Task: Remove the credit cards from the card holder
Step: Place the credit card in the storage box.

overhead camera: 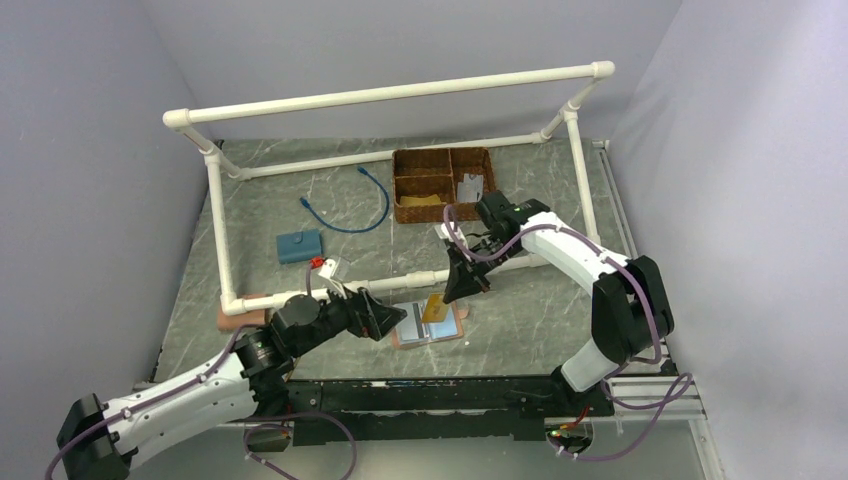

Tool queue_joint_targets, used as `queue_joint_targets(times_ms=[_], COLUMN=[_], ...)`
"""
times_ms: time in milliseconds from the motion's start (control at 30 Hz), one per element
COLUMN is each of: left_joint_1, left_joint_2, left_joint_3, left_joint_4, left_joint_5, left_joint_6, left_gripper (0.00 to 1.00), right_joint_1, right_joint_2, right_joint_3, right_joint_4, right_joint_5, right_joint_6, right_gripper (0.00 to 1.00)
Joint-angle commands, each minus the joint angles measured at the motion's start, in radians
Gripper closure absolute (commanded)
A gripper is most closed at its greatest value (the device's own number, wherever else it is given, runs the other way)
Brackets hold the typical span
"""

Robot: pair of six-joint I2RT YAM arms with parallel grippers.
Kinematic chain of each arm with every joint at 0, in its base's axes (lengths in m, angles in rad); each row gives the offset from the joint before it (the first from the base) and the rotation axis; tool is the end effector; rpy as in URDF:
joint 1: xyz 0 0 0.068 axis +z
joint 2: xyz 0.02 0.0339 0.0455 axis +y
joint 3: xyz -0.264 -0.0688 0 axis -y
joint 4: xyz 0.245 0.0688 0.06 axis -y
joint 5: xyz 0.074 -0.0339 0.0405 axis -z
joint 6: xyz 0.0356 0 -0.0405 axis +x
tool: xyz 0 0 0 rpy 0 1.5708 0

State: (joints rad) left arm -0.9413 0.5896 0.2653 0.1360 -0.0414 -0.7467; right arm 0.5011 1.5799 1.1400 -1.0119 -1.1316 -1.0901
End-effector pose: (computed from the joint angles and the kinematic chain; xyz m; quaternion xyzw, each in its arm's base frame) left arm 0.0951 -0.1281 0.2186 0.0617 0.7679 -0.4657 0.4354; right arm 0.2303 0.1629 0.2389 -0.6242 0.5670 0.4975 0.2034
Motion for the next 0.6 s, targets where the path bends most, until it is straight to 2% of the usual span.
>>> queue_joint_targets(times_ms=[0, 333, 467, 567], left_joint_1=[0.001, 0.003, 0.002, 0.003], left_joint_2=[-0.018, -0.007, -0.016, -0.021], left_joint_3=[-0.005, -0.016, -0.019, -0.024], left_joint_4=[-0.024, 0.003, -0.037, -0.037], left_joint_5=[-0.054, -0.054, -0.106, -0.1], left_joint_6=[-0.048, -0.096, -0.196, -0.188], left_gripper=[0.01, 0.01, 0.01, 0.0], right_joint_1=[-0.049, -0.168, -0.212, -0.234], right_joint_2=[-0.037, -0.065, -0.076, -0.081], right_joint_3=[0.035, 0.012, 0.003, -0.005], right_joint_4=[0.021, 0.096, 0.148, 0.187], right_joint_5=[-0.041, -0.099, -0.105, -0.108], right_joint_6=[0.022, 0.104, 0.159, 0.209], right_gripper=[1.0, 1.0, 1.0, 1.0])
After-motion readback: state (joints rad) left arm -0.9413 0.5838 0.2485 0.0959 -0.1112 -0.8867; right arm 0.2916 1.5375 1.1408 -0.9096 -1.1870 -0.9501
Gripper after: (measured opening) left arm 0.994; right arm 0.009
